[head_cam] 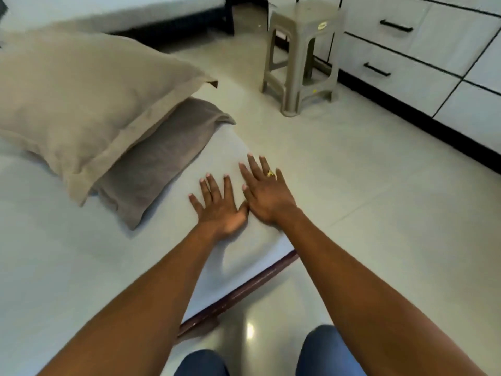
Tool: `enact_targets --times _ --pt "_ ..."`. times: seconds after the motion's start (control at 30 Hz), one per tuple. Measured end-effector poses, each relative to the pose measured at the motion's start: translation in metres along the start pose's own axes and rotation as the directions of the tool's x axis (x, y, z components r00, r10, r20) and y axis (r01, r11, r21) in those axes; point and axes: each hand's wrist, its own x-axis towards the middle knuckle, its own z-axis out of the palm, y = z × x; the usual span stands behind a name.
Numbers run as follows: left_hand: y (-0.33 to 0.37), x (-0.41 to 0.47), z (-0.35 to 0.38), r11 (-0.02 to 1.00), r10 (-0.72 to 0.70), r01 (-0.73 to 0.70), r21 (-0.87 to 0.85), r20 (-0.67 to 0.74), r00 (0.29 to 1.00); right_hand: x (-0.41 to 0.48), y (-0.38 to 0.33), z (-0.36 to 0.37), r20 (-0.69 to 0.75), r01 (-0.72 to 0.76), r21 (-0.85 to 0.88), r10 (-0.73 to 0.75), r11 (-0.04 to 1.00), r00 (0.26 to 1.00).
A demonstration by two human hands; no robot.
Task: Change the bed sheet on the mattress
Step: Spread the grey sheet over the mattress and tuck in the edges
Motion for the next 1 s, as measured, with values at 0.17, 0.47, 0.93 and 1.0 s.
enact_targets --times 0.17,0.47,0.93,1.0 --pt "0.009 0.01 -0.012 0.998 -0.068 0.068 0.002 0.145 0.987 0.009 -0.003 -0.01 0.123 -0.002 0.0 0.002 1.0 0.992" --pt "0.02 0.016 -0.016 0.981 -0.178 0.189 -0.045 0.171 0.969 0.03 0.001 -0.032 0.447 -0.003 0.062 -0.025 0.998 0.894" --pt "0.019 -0.017 -0.055 0.981 -0.114 0.128 -0.144 0.104 0.988 0.153 -0.001 -0.066 0.698 0.7 -0.003 -0.5 0.714 0.513" --pt "0.033 -0.032 -0.064 0.932 -0.287 0.309 -0.19 0.136 0.948 0.159 -0.009 -0.071 0.805 0.73 -0.012 -0.427 0.683 0.412"
